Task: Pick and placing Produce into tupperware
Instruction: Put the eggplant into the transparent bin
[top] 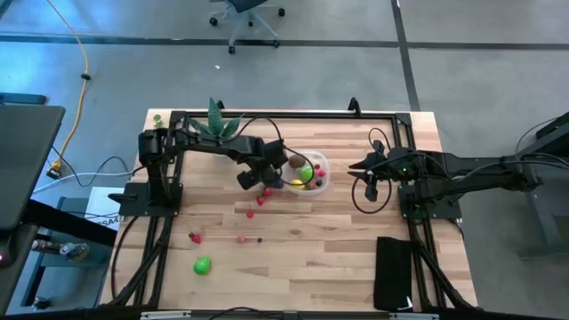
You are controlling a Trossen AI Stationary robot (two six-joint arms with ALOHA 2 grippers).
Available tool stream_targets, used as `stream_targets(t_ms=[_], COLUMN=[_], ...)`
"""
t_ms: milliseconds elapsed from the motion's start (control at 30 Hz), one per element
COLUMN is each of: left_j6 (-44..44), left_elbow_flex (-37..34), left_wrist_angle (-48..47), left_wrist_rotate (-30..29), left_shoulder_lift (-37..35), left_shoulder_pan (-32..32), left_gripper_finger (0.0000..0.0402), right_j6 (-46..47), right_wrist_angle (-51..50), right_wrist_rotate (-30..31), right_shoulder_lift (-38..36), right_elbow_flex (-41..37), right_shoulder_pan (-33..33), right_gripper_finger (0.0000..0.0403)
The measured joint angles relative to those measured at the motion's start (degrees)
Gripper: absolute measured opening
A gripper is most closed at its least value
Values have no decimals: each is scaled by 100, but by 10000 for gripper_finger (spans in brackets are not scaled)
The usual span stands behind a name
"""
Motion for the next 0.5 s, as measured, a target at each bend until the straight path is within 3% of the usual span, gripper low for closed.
stream_targets(t_ms=[500], left_j6=[-1519], left_elbow_flex=[24], left_wrist_angle=[-90], left_wrist_rotate=[540], left_shoulder_lift=[1], left_shoulder_pan=[0], left_gripper_finger=[272], right_j6=[0], right_wrist_angle=[0], right_wrist_rotate=[0], right_shoulder_lift=[0], right_elbow_flex=[0], right_shoulder_pan=[0], right_gripper_finger=[73])
